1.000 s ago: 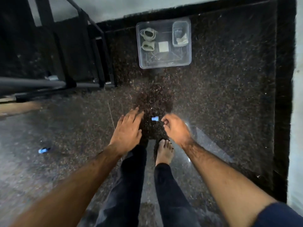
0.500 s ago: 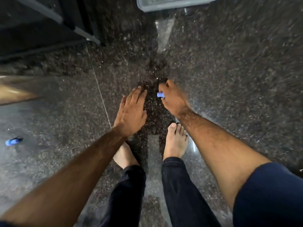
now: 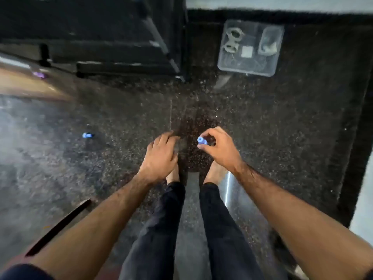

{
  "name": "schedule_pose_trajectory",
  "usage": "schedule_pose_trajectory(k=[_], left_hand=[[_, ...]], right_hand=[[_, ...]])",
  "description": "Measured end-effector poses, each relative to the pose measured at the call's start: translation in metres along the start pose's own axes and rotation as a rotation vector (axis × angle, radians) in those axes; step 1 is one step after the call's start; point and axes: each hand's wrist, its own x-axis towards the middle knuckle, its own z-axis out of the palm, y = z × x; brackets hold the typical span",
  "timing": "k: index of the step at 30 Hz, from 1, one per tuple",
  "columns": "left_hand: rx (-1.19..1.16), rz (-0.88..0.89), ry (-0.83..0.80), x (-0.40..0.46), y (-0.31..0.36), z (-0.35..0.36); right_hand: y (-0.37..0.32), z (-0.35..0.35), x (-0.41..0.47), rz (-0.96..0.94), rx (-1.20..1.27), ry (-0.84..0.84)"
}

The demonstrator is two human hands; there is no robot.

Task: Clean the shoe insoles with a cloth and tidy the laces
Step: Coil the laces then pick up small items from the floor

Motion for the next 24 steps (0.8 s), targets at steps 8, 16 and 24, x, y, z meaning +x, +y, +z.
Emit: schedule_pose_trajectory(k=[8,16,24], left_hand=[[-0.223,-0.207,0.177,-0.109,-0.059,-0.084],[-0.447,-0.44,0.266,-0.191,-0.189,-0.104],[-0.492,-0.5,0.306,-0.199,-0.326,-0.13]], right_hand=[[-0.173,0.025,-0.014,-0.166,-0.208,-0.185],[-0.296,0.137,0.007,-0.234,-0.392,-0.371],[-0.383,0.251,0.063,-0.278,-0.478,-0.489]])
